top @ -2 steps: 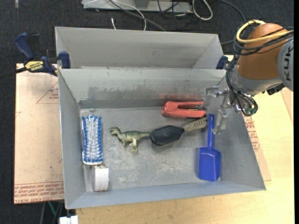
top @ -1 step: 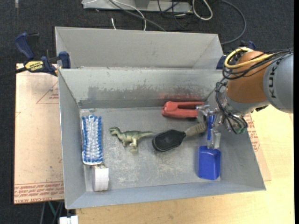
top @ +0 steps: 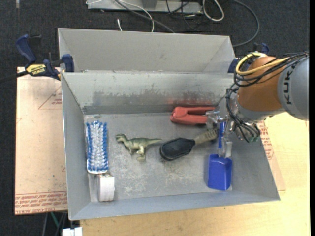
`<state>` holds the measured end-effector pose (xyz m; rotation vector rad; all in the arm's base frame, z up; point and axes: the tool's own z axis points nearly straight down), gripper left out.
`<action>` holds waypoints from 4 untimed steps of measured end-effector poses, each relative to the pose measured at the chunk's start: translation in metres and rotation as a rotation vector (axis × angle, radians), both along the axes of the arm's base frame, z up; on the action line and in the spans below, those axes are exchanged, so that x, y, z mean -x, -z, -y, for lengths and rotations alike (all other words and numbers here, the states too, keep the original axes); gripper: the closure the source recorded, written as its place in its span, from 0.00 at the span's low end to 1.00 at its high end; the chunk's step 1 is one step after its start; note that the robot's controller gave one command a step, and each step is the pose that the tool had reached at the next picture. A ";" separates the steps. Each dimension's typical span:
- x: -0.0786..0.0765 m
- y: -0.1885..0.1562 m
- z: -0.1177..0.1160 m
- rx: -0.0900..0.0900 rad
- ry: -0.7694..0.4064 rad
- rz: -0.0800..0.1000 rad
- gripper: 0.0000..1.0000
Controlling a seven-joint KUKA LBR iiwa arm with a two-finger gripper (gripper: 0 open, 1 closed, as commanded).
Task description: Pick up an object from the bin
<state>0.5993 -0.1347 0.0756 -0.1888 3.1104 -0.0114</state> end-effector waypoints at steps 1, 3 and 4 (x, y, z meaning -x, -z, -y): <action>-0.004 0.001 -0.002 0.001 -0.085 -0.005 0.00; 0.066 0.006 -0.023 0.007 -0.418 -0.005 0.00; 0.063 0.004 -0.024 0.010 -0.420 0.006 1.00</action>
Offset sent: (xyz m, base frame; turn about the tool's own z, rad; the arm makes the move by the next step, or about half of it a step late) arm 0.0027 0.0047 -0.0056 -0.1917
